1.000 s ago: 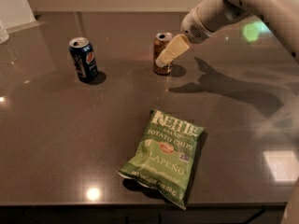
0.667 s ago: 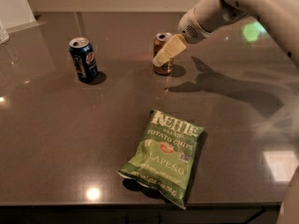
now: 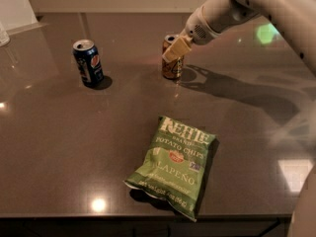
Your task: Move orange can near green jalapeno chip bag
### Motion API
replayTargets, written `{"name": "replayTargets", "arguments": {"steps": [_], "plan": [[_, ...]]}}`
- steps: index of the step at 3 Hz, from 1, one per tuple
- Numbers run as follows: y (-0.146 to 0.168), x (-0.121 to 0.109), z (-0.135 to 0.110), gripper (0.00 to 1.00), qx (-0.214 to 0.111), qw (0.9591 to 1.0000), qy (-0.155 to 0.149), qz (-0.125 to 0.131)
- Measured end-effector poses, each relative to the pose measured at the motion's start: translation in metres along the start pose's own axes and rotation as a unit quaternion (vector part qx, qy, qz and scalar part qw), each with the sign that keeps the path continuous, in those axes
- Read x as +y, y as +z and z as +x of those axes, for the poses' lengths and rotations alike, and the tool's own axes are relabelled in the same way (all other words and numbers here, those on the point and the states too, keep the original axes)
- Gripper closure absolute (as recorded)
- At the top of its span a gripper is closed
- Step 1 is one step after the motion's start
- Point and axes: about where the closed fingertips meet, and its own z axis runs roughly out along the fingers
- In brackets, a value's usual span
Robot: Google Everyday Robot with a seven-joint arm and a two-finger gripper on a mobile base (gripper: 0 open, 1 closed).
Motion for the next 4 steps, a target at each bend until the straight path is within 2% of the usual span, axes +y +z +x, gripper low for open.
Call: {"name": "replayTargets", "arguments": {"steps": [1,2,3,4], "plan": [[-0.007,0.003,-0.003,0.65,-0.003,1.0000,-0.002,-0.008],[-0.025,0.016,-0.009,0.88,-0.005,0.9997,-0.014,-0.022],[-0.049,0.038,-0.009,1.00,-0.006,0.9986,-0.028,-0.044],[-0.068,0.066,0.001,1.00,-0.007,0.9967,-0.034,-0.074]]}}
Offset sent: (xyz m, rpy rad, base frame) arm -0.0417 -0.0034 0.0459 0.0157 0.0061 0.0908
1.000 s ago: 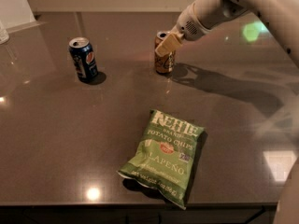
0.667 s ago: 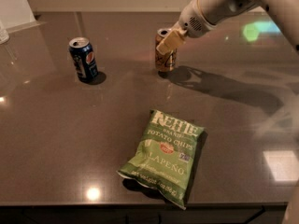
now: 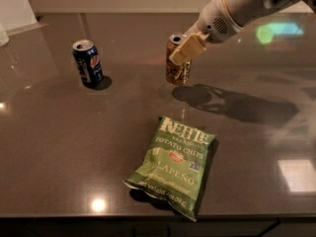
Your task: Move orange can near green jalapeno chip bag
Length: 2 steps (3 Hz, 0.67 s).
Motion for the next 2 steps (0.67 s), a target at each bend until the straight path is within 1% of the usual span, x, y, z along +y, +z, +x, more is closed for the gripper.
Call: {"name": "replayTargets", "arguments": {"steps": [1,2], "plan": [[-0.002,0.031,0.013,1.00,-0.004,0.9995,0.002,-0.032],[0.004,0.052,0.024,1.00,-0.005,0.9986,0.002,-0.053]]}}
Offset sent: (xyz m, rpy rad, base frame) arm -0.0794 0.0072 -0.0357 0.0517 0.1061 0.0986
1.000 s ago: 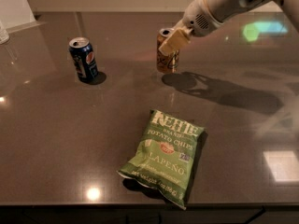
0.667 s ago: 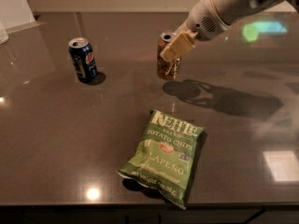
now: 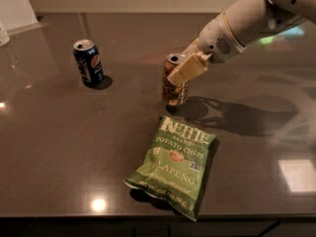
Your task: Move orange can near green jalapeno chip bag
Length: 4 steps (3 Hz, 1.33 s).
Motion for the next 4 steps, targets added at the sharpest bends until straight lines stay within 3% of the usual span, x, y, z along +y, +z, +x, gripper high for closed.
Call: {"name": "replayTargets", "arguments": {"steps": [2,4], "plan": [[0.002,0.023,0.013,0.51,0.004,0.9997,-0.025,0.005],[0.003,0.029,0.016,0.05,0.007,0.9991,-0.041,0.010]]}}
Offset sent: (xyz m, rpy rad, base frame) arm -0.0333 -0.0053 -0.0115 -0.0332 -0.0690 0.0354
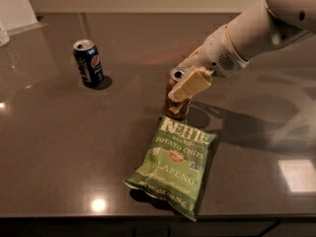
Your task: Move orange can near green jalapeno chip bag
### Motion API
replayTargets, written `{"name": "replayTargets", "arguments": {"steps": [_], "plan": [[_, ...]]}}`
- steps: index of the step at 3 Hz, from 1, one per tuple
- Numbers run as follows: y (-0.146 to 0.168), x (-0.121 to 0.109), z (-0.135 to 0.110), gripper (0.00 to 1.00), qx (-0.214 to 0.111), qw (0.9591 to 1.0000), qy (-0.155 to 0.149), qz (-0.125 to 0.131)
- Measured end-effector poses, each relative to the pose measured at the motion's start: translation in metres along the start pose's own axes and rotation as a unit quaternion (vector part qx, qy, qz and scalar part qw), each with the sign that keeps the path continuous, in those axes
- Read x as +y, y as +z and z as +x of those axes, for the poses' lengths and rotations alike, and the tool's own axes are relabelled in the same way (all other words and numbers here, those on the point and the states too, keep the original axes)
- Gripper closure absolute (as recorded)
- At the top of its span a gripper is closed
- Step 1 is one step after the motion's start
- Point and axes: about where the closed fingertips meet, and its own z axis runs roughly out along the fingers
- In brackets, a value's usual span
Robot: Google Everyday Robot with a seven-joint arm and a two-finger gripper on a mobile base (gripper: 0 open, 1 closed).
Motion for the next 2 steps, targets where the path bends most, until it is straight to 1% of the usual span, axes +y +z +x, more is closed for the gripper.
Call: {"name": "replayTargets", "arguments": {"steps": [1,2], "plan": [[0.0003,0.0008,-0.0009,0.00,0.000,1.0000,-0.001,0.000],[0.0003,0.0009,-0.0010,0.00,0.000,1.0000,-0.001,0.000]]}}
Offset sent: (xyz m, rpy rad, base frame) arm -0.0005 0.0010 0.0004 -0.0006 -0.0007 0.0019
